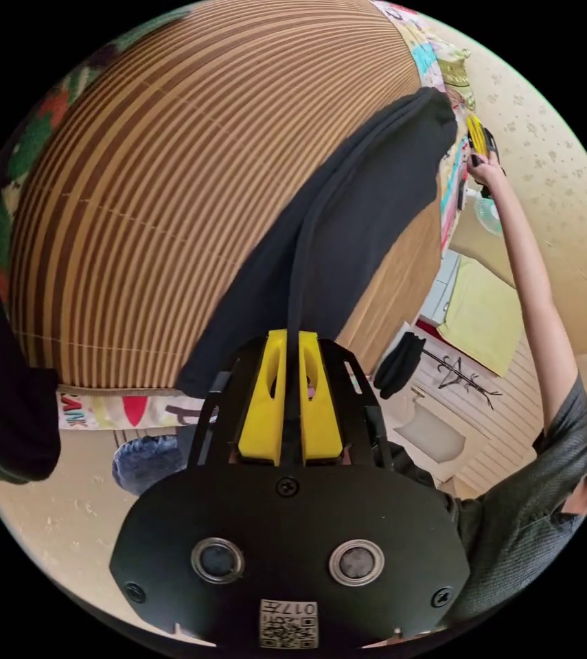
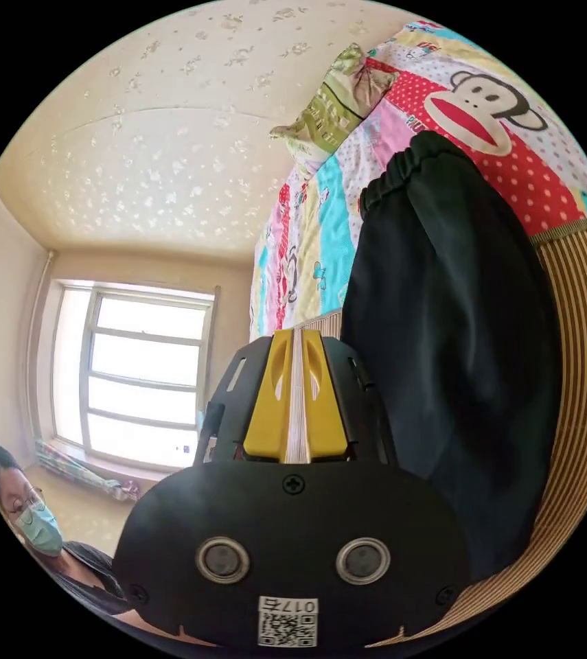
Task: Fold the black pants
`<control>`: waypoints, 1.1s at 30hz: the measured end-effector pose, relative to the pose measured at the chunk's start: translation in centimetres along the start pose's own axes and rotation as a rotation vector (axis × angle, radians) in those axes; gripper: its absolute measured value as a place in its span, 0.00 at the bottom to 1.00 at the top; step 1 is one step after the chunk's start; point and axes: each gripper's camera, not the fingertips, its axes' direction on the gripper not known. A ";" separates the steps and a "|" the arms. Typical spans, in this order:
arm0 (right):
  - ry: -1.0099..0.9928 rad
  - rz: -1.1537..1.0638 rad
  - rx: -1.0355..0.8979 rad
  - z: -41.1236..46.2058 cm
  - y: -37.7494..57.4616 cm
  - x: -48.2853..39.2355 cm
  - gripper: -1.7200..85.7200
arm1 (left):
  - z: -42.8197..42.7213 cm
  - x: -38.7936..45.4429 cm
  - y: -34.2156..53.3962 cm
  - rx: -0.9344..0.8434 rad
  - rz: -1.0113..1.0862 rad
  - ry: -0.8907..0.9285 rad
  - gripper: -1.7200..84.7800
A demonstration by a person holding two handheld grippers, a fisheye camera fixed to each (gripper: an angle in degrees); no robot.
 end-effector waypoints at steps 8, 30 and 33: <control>0.211 -0.086 -0.519 -2.2 21.3 4.1 0.06 | 5.0 3.3 2.5 -0.103 0.202 -0.169 0.05; 0.042 0.280 -0.652 -0.2 41.1 12.1 0.13 | 2.2 1.0 10.3 0.048 0.270 -0.205 0.15; -0.003 0.323 -0.693 0.9 40.1 13.0 0.11 | 3.3 1.4 10.4 -0.017 0.280 -0.315 0.12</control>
